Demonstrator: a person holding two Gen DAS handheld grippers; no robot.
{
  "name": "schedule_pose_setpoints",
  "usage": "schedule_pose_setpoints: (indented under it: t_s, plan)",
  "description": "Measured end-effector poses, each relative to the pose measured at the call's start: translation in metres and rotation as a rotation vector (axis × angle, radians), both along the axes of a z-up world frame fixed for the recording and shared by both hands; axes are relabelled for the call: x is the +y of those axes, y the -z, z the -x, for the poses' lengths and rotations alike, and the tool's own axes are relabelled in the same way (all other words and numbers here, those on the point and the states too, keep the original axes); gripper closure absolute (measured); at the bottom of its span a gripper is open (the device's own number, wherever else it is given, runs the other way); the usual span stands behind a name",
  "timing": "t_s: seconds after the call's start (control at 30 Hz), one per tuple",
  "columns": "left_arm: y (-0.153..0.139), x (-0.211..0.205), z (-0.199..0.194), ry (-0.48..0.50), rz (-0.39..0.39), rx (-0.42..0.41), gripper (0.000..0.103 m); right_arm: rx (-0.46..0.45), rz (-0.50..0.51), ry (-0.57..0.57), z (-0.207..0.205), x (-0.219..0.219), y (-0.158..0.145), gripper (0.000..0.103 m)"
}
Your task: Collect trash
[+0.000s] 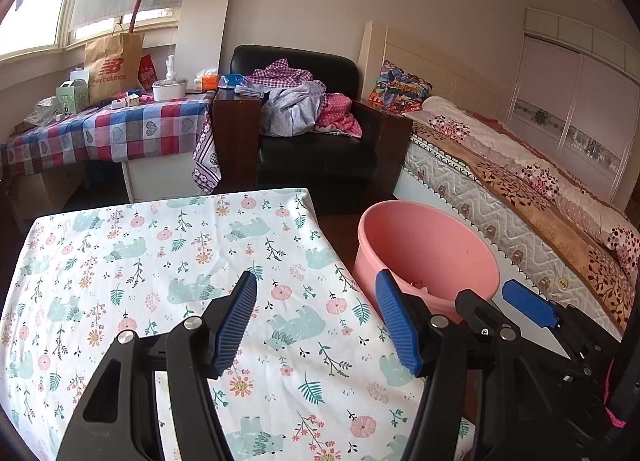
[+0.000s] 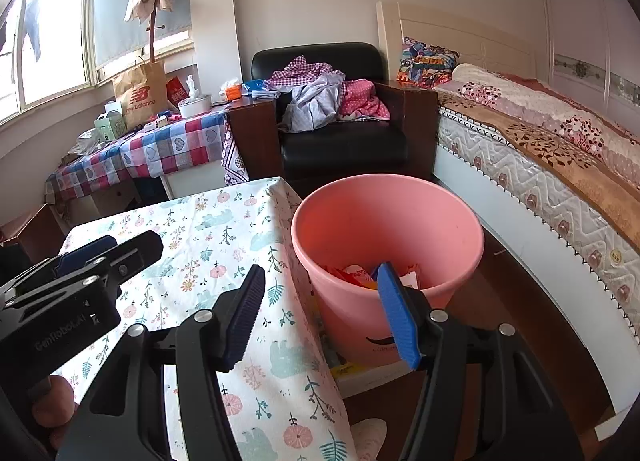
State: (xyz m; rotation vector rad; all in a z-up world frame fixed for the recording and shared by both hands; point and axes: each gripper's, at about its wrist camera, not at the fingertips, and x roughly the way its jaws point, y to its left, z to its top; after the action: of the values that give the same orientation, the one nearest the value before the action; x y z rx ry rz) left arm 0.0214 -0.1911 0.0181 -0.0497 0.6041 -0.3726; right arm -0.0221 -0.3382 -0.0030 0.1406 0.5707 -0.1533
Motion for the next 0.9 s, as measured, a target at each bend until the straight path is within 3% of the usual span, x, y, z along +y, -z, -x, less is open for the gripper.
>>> schedule_pose_setpoints:
  t_s: [0.9]
  plan:
    - [0.0049,-0.0080,0.0038,0.025,-0.019,-0.002,0.045,-0.003,-0.013,0.010,0.0052,-0.0003,0.0064,0.044]
